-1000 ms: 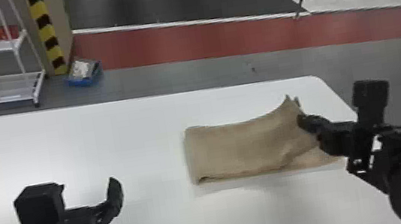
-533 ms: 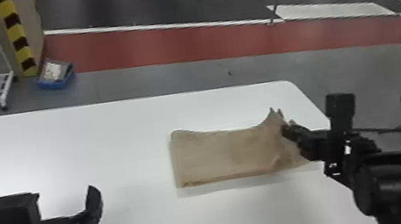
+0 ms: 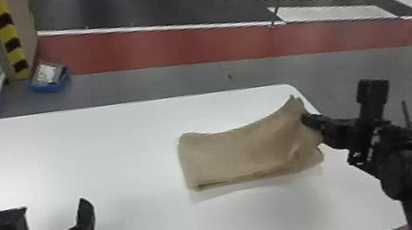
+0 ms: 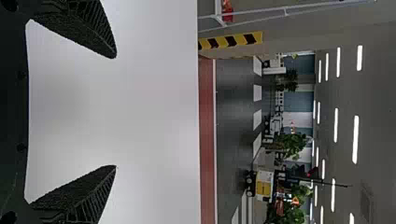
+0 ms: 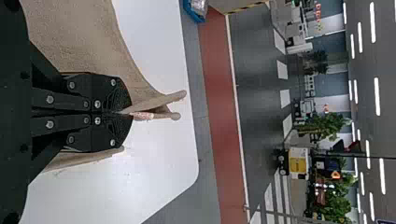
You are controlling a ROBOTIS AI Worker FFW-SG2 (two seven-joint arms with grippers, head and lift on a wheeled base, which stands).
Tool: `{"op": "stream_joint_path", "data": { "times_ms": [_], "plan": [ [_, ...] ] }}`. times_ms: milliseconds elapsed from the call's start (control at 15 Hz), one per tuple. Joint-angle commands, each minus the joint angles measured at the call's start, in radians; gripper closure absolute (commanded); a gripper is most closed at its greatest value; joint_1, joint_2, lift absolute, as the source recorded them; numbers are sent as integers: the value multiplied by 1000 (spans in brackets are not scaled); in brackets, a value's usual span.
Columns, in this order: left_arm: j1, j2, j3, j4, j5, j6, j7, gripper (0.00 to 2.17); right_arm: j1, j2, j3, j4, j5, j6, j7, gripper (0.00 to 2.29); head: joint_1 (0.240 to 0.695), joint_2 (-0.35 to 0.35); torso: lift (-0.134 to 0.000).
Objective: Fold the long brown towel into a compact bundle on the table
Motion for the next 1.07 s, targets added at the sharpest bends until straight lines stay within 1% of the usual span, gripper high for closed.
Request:
{"op": "stream_joint_path", "data": {
  "times_ms": [0, 67, 133, 200, 267, 400, 467, 533, 600, 733, 867, 933, 1000],
  "plan": [
    [2, -2, -5, -1, -5, 1, 0, 22, -10, -28, 39, 108, 37, -60, 1, 1352, 695, -325, -110],
    [0, 0, -5, 1, -6, 1, 0, 22, -16, -28, 53, 139, 60, -72, 1, 1349, 695, -332, -110],
    [-1, 0, -5, 1, -6, 1, 0, 22, -27, -25, 60, 166, 77, -60, -1, 1035, 695, -335, -110],
    [-1, 0, -4, 1, -6, 5, -2, 22, -27, -14, 60, 177, 93, -69, -7, 313, 695, -337, -110],
    [-1, 0, -1, 1, -6, 20, -6, 22, -27, -8, 53, 179, 100, -99, -13, -2, 695, -337, -110],
    [-14, -2, -4, 7, -6, 26, -8, 22, -12, -4, 24, 153, 96, -155, -39, 22, 695, -340, -110],
    [-17, -2, -5, 10, -6, 26, -8, 22, 7, 4, 13, 120, 96, -195, -62, 56, 695, -344, -110],
    [-23, -5, -13, 13, -9, 23, -8, 22, 38, 13, 1, 74, 97, -244, -102, 60, 695, -350, -110],
    [-38, -5, -28, 24, -11, 17, -6, 22, 65, 21, -19, 44, 87, -293, -113, 60, 695, -350, -110],
    [-97, -11, -74, 84, -8, -2, -2, 22, 111, 21, -56, 8, 44, -320, -109, 60, 695, -350, -110],
    [-170, -20, -153, 168, 11, -57, 1, 22, 150, 29, -84, 4, 39, -354, -120, 60, 695, -350, -110],
    [-213, -32, -191, 226, 35, -130, 0, 26, 162, 53, -110, 4, 39, -360, -140, 60, 695, -350, -110],
    [-255, -51, -218, 289, 66, -195, -9, 33, 174, 82, -144, 4, 24, -382, -145, 63, 695, -350, -110]
  ]
}}
